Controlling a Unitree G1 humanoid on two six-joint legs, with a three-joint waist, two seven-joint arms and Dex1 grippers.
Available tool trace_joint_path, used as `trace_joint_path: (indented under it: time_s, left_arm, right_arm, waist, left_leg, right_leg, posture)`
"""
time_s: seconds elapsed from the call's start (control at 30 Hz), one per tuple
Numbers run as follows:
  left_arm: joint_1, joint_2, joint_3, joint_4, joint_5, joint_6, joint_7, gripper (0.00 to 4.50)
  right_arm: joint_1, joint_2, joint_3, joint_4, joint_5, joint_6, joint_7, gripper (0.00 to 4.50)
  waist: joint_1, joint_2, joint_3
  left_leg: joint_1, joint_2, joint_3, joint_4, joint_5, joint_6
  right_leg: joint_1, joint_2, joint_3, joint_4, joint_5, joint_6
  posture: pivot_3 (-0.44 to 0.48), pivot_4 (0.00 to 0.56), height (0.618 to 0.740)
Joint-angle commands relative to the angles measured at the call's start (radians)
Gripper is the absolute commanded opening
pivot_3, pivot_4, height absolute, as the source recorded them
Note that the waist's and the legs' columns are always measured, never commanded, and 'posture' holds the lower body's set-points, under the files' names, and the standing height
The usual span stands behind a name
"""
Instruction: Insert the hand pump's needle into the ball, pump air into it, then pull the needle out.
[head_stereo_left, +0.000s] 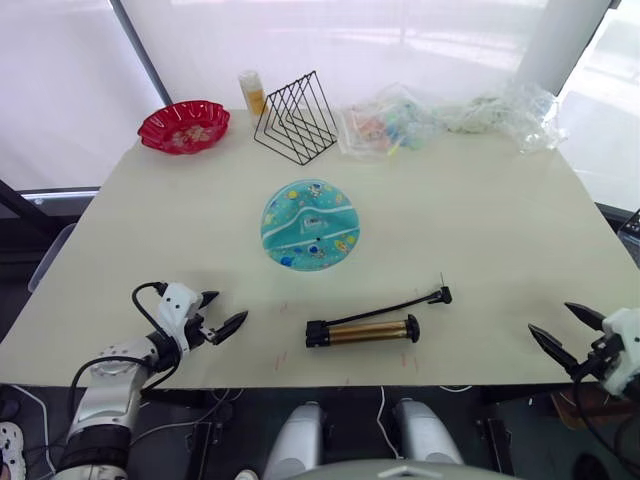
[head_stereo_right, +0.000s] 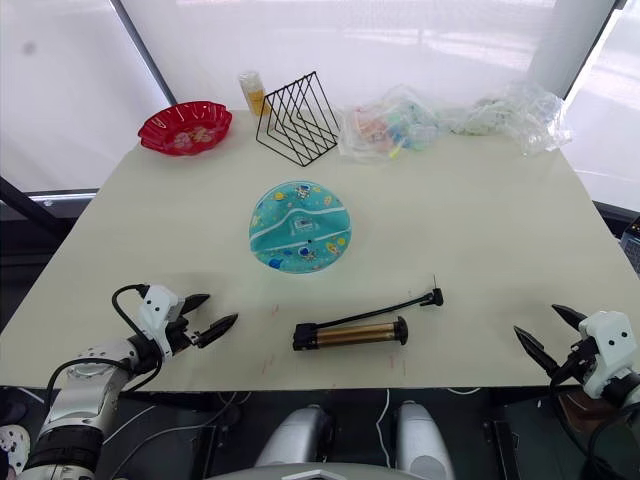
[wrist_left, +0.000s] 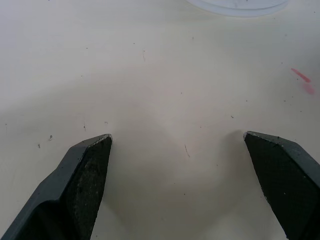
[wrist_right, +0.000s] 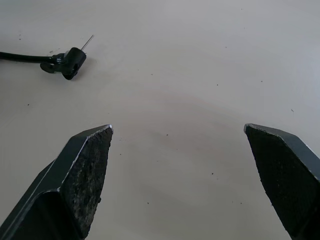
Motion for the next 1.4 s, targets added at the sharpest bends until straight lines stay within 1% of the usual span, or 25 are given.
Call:
trace_joint_path:
  time_s: [0.03,0.13,0.23,0.5,0.77,0.93,1.1,1.23,1.33,1.4]
  left_arm:
    - [0.019,0.018,0.020,-0.073,-0.026,0.033,-0.014,4.50]
    - [0.037,0.018,0.026,-0.166,-0.055,0.096,-0.007,4.50]
    - [0.050,0.019,0.027,-0.223,-0.064,0.141,0.004,4.50]
    - [0.063,0.020,0.029,-0.306,-0.074,0.208,0.013,4.50]
    - [0.053,0.050,0.010,-0.385,-0.106,0.259,-0.047,4.50]
    - [0.011,0.103,-0.070,-0.482,-0.111,0.307,-0.145,4.50]
    - [-0.046,0.135,-0.139,-0.507,-0.094,0.312,-0.223,4.50]
    - [-0.108,0.137,-0.198,-0.528,-0.101,0.332,-0.269,4.50]
    - [-0.164,0.125,-0.240,-0.533,-0.102,0.345,-0.297,3.75]
    - [-0.201,0.113,-0.267,-0.526,-0.089,0.343,-0.301,2.76]
  right_arm:
    - [0.006,-0.016,-0.035,-0.011,0.035,-0.017,0.028,4.41]
    - [0.007,-0.018,-0.040,-0.018,0.049,-0.012,0.043,4.41]
    - [0.010,-0.018,-0.040,-0.022,0.053,-0.011,0.047,4.41]
    - [0.013,-0.013,-0.032,-0.037,0.056,-0.008,0.045,4.41]
    - [0.035,-0.004,-0.032,-0.091,0.080,0.006,0.048,4.41]
    - [0.091,-0.013,-0.035,-0.181,0.122,0.024,0.085,4.41]
    - [0.131,-0.029,-0.040,-0.228,0.162,0.025,0.148,4.41]
    - [0.137,-0.034,-0.037,-0.258,0.183,0.027,0.176,4.41]
    - [0.131,-0.035,-0.032,-0.278,0.188,0.030,0.179,4.50]
    - [0.127,-0.035,-0.031,-0.285,0.187,0.033,0.178,4.50]
  waist:
    - [0.000,0.000,0.000]
    - [0.001,0.000,0.000]
    - [0.007,0.000,0.000]
    - [0.016,0.000,0.000]
    - [0.017,0.000,0.000]
    - [0.020,0.000,0.000]
    - [0.018,0.000,0.000]
    - [0.016,0.000,0.000]
    - [0.019,-0.001,0.001]
    - [0.018,-0.001,0.001]
  left_leg:
    - [0.000,0.000,0.000,0.000,0.000,0.000]
    - [-0.001,0.000,0.000,0.000,0.000,0.000]
    - [-0.001,0.000,0.000,0.000,0.000,0.000]
    - [-0.001,0.000,0.000,0.000,0.000,0.000]
    - [-0.001,0.000,0.000,0.000,0.000,0.000]
    - [-0.002,0.000,-0.001,0.000,0.000,0.000]
    - [-0.001,0.000,0.000,0.000,0.000,0.000]
    - [-0.001,0.001,0.000,-0.001,0.000,0.000]
    - [-0.001,0.001,0.000,0.000,0.000,0.000]
    - [-0.001,0.001,0.000,0.000,0.000,0.000]
  right_leg:
    - [0.000,0.000,0.000,0.000,0.000,0.000]
    - [0.000,-0.001,0.000,-0.001,0.000,0.000]
    - [0.000,-0.001,0.000,-0.001,0.000,0.000]
    - [0.000,-0.001,-0.001,-0.001,0.000,0.000]
    - [0.000,-0.001,-0.001,-0.001,0.000,0.000]
    - [0.000,-0.001,-0.001,-0.002,0.000,0.000]
    - [0.000,0.000,-0.001,-0.002,0.000,0.000]
    - [0.000,0.001,-0.001,-0.002,0.000,0.000]
    - [0.001,0.001,-0.001,-0.002,0.000,0.000]
    - [0.001,0.001,-0.001,-0.002,0.000,0.000]
  posture:
    - [0.000,0.150,0.740]
    - [0.000,0.150,0.740]
    - [0.000,0.150,0.740]
    - [0.000,0.150,0.740]
    - [0.000,0.150,0.740]
    - [0.000,0.150,0.740]
    - [0.000,0.150,0.740]
    - [0.000,0.150,0.740]
    - [0.000,0.150,0.740]
    - [0.000,0.150,0.740]
